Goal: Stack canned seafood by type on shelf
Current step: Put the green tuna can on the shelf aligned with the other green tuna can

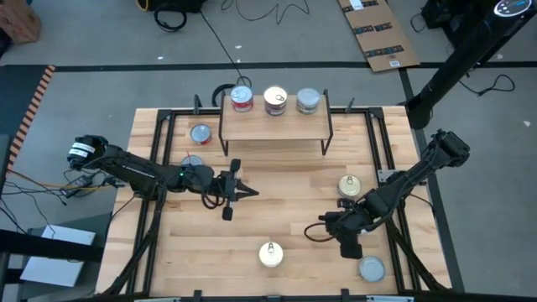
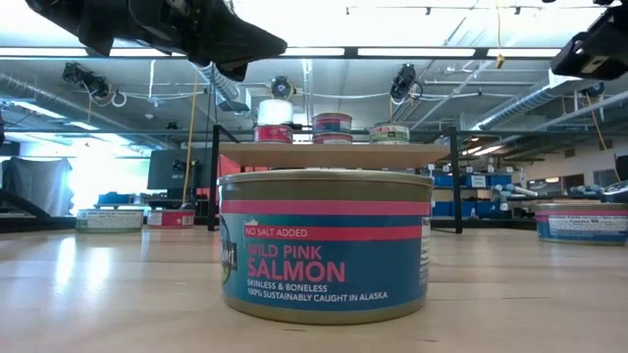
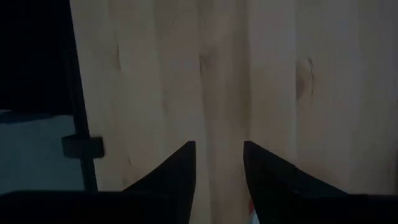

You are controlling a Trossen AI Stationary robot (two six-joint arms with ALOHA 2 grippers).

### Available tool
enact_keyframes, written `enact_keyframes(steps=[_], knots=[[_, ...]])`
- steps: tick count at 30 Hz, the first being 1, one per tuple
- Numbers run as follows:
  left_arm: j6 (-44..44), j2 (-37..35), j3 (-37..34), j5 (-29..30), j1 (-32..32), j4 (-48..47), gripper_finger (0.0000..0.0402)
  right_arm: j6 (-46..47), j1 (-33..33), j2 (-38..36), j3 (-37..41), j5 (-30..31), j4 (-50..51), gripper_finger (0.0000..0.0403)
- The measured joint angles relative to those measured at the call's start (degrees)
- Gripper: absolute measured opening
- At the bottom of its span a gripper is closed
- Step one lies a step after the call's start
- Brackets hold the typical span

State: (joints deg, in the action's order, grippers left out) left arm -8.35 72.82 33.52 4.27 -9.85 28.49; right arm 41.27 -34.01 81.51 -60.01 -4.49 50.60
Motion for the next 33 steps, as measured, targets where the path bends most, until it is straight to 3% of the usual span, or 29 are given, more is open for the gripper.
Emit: enact_keyframes(steps=[7,16,21,26,33], knots=[[-0.25,0.0,0.0,0.0,0.0,0.9,0.0007,4.06,-4.45,7.55,-1.83,-5.52,-3.81,0.015],[-3.13,0.0,0.0,0.11,0.04,1.19,0.0007,4.15,-10.68,19.57,-13.21,-12.91,6.76,0.0167],[-3.13,0.0,0.0,0.31,0.04,1.52,0.0007,6.05,-13.59,23.56,-15.02,-16.08,11.84,0.0167],[-3.13,0.0,0.0,0.31,0.04,1.72,0.0007,2.69,-14.8,25.92,-15.02,-15.4,13.26,0.0166],[-3.13,0.0,0.0,0.31,0.04,1.61,0.0007,-2.04,-13.13,26.23,-15.02,-9.39,13.85,0.0165]])
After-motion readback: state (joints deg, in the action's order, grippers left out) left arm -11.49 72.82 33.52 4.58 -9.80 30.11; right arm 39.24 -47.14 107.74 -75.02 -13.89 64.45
